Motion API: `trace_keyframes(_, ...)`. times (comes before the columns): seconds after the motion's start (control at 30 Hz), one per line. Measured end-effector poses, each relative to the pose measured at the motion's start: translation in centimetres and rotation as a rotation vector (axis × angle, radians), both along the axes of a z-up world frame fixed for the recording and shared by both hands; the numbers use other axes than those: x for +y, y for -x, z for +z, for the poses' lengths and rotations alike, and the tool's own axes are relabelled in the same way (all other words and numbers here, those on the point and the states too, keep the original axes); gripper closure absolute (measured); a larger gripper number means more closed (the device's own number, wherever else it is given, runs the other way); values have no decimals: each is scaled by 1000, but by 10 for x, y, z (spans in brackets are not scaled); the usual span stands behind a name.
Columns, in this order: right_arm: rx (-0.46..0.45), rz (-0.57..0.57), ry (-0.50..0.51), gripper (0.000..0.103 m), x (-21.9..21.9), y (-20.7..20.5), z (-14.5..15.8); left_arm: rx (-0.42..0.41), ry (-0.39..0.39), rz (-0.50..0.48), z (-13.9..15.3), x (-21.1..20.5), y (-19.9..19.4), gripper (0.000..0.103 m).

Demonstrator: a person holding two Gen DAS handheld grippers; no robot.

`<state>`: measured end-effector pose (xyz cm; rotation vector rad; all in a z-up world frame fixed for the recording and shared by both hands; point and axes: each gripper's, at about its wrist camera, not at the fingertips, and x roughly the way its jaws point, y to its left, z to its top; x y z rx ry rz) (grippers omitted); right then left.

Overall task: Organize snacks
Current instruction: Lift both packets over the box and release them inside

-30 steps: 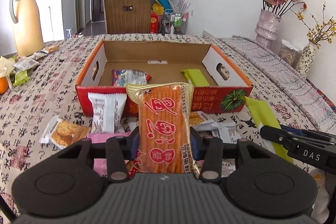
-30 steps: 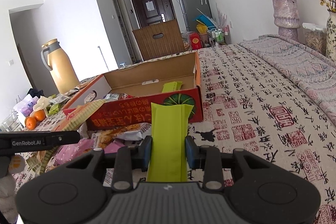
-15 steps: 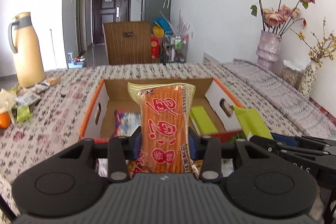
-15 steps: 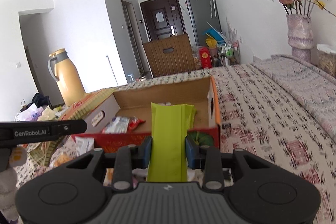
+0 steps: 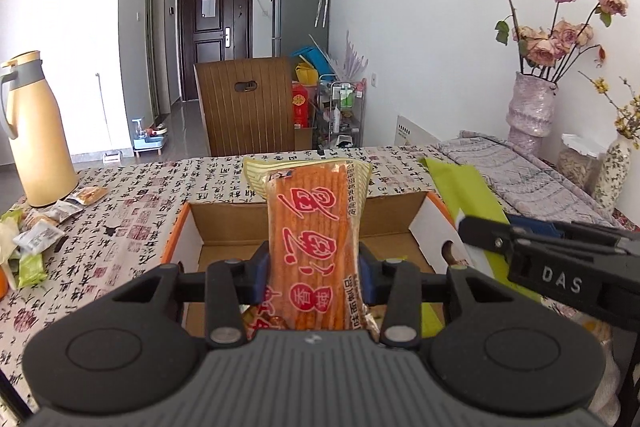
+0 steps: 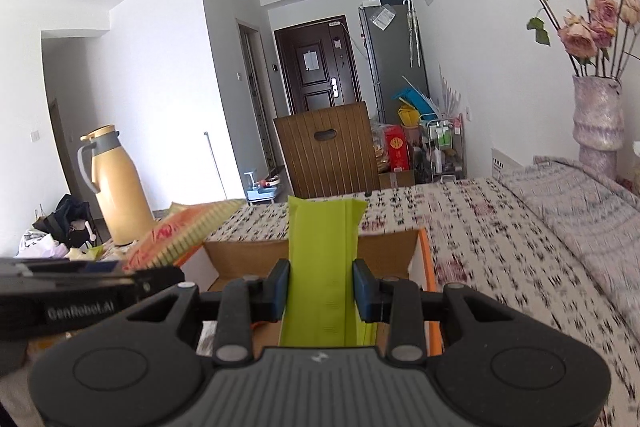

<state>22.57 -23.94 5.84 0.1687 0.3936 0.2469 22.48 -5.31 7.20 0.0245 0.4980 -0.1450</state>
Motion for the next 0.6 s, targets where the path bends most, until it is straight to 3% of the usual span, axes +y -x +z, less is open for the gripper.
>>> trace_keyframes(0.3,67,-20,-14,71,3,-56,-25,85,5,12,-33,-2,-47,61)
trace_keyframes(0.6,143,-15,16,71,6,-67,-53,145,29,16,-58,10,-63,61)
